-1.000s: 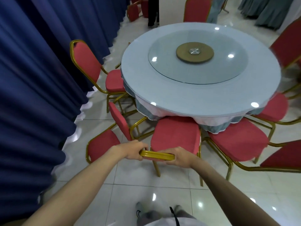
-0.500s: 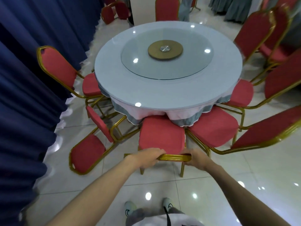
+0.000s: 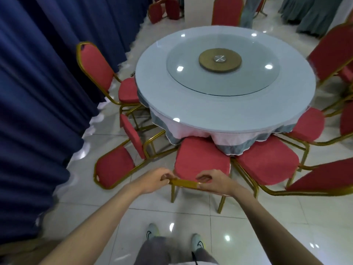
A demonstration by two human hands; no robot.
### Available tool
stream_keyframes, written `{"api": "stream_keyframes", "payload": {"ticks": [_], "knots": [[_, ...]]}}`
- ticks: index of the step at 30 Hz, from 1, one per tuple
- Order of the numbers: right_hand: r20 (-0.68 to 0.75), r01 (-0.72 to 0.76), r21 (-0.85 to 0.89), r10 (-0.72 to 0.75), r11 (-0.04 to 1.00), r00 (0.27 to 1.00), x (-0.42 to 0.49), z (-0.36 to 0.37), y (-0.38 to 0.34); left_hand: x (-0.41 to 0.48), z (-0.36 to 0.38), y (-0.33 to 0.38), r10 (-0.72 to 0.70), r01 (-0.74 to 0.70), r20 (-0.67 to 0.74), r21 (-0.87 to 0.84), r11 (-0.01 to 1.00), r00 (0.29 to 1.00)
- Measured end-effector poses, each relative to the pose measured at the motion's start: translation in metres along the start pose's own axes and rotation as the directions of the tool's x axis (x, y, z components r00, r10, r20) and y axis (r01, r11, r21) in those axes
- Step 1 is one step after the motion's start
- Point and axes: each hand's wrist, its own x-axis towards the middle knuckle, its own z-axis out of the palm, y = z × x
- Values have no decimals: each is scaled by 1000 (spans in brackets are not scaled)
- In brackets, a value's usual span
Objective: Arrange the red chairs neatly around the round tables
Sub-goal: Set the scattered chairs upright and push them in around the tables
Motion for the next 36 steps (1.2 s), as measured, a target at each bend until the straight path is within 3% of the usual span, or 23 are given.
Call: {"api": "stream_keyframes", "payload": {"ticks": [6, 13, 23, 32, 36], "knots": [[22, 43, 39, -44, 998, 999, 72, 38, -74, -35, -31, -82, -151, 131, -145, -137, 982, 978], [119, 65, -51, -58, 997, 991, 166, 97, -161, -97, -86, -192, -245, 155, -255, -326, 932, 935], [330, 112, -153, -56, 982, 942, 290, 189, -278, -194, -145, -316, -510, 148, -417, -648, 747, 752], [420, 198, -170, -111, 965, 901, 399, 260, -333, -231, -177, -409, -679, 163, -406, -775, 610, 611], [439, 215, -175, -119, 961, 890, 456, 277, -352, -223, -202, -457, -714, 185, -376, -798, 573, 590]]}}
